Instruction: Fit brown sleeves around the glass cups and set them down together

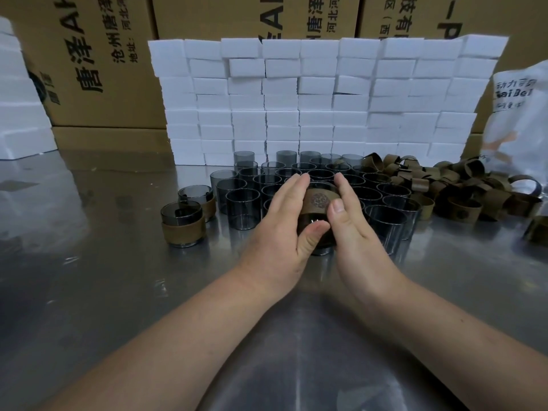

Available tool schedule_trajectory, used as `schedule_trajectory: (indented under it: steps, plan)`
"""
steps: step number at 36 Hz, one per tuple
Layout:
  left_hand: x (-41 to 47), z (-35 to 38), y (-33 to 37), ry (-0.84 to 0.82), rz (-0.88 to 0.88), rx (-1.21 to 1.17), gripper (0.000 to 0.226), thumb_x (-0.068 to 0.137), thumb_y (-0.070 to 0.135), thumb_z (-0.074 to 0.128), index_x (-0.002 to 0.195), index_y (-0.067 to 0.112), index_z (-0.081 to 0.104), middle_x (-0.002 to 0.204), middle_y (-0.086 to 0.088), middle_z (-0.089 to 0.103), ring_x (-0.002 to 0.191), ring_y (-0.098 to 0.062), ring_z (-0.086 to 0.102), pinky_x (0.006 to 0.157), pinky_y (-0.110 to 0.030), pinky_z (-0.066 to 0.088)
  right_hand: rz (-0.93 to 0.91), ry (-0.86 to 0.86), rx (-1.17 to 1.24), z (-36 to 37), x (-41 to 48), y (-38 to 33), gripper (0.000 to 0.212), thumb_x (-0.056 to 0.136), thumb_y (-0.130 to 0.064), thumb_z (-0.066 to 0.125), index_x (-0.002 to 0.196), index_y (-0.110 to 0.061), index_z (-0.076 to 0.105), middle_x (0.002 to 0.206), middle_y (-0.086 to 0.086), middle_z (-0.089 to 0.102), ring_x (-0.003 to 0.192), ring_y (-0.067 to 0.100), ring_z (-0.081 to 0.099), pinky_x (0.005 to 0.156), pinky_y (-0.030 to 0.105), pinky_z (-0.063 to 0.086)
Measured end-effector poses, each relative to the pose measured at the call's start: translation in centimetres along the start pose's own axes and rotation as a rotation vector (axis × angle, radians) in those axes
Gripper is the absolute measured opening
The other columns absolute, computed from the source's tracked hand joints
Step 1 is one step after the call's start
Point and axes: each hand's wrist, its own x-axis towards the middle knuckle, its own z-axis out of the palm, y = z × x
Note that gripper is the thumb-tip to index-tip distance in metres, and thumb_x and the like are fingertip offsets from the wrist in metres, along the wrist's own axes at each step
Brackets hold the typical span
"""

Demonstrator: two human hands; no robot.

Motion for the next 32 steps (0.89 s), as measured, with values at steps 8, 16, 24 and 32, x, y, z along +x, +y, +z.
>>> schedule_trajectory:
  steps: [8,16,24,32]
  plan:
    - [0.0,0.1,0.1,0.015,-0.004,-0.007,0.093,0.07,0.075,0.018,0.145,0.021,0.019,0.153,-0.003,0.022,0.122,0.015,0.011,0.093,0.009,0.007,-0.004,0.008,-0.008,0.0,0.1,0.2,0.081,0.076,-0.061,0.03,0.149,-0.033,0.01,0.155,-0.007,0.023,0.141,0.002,0.021,0.118,0.034,0.018]
    - [0.0,0.3,-0.4,0.05,0.02,-0.015,0.08,0.079,0.072,0.023,0.143,0.024,0.023,0.143,0.008,0.027,0.122,0.013,0.018,0.094,0.008,0.011,0.02,0.007,0.0,0.2,0.1,0.0,0.079,0.076,-0.059,0.03,0.148,-0.033,0.01,0.155,-0.007,0.023,0.14,0.003,0.023,0.118,0.033,0.019]
    - [-0.1,0.6,-0.6,0.175,-0.025,-0.289,0.064,0.083,0.071,0.027,0.131,0.029,0.031,0.13,0.009,0.045,0.12,0.01,0.04,0.1,-0.008,0.027,-0.054,-0.013,-0.069,0.4,0.1,0.2,0.058,0.087,-0.058,0.028,0.142,-0.043,0.019,0.149,-0.016,0.027,0.133,-0.011,0.025,0.113,0.016,0.02]
    - [0.6,0.5,-1.0,0.298,-0.18,-0.125,0.008,0.076,0.04,0.051,0.08,0.038,0.044,0.091,0.009,0.053,0.083,0.01,0.048,0.07,-0.002,0.033,-0.13,-0.057,-0.191,0.1,0.1,0.6,0.046,0.087,-0.048,0.027,0.132,-0.047,0.022,0.143,-0.022,0.029,0.126,-0.023,0.024,0.107,0.005,0.019]
